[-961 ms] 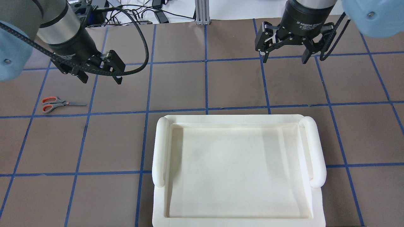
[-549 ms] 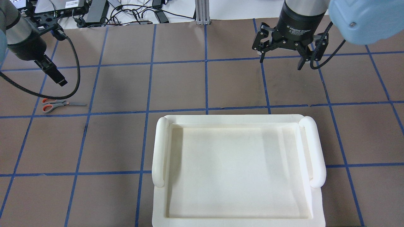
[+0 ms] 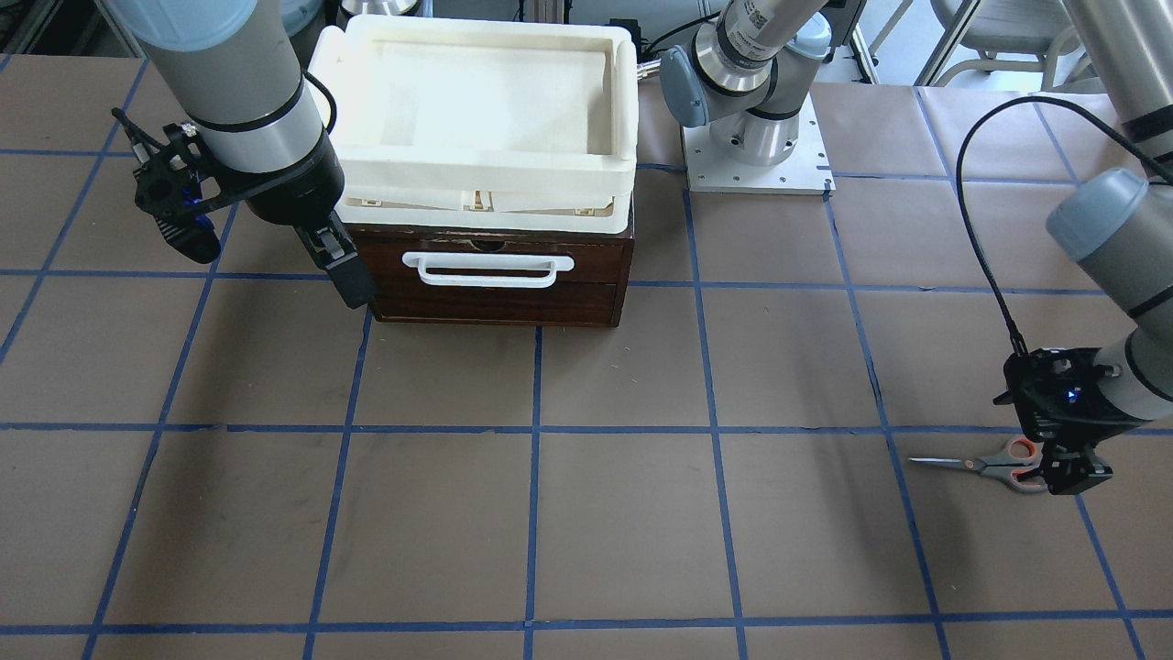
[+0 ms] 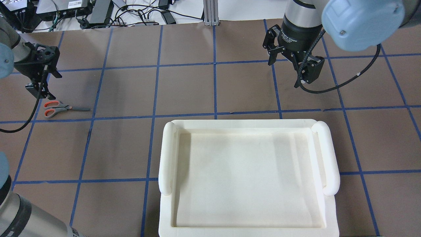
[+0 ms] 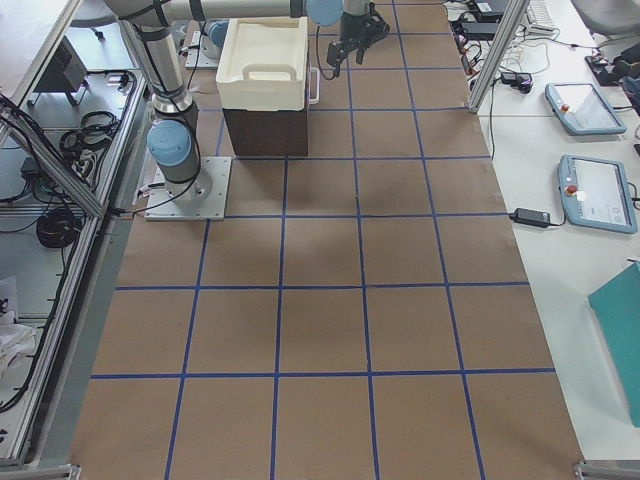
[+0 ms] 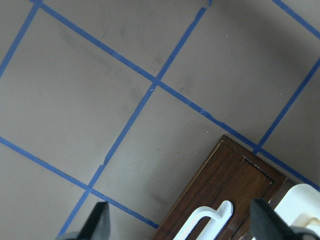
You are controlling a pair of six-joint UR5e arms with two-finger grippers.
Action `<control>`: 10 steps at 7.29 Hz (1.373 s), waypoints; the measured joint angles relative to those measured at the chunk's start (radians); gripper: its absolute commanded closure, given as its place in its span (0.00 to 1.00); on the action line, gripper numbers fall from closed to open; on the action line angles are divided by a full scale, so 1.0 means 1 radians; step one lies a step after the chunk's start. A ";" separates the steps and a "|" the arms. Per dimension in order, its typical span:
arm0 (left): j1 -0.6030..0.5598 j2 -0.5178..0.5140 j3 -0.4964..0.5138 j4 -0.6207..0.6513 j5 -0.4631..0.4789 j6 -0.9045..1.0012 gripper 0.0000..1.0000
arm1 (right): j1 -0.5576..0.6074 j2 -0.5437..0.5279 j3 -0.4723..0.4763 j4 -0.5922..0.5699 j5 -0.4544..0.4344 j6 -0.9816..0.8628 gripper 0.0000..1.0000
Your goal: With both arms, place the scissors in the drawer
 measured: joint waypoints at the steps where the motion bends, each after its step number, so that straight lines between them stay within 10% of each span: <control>1: 0.003 -0.039 0.005 0.039 0.021 0.092 0.00 | 0.032 0.025 0.000 -0.005 -0.001 0.123 0.00; 10: 0.098 -0.126 -0.027 0.164 -0.032 0.127 0.00 | 0.216 0.227 0.001 -0.056 0.020 0.568 0.00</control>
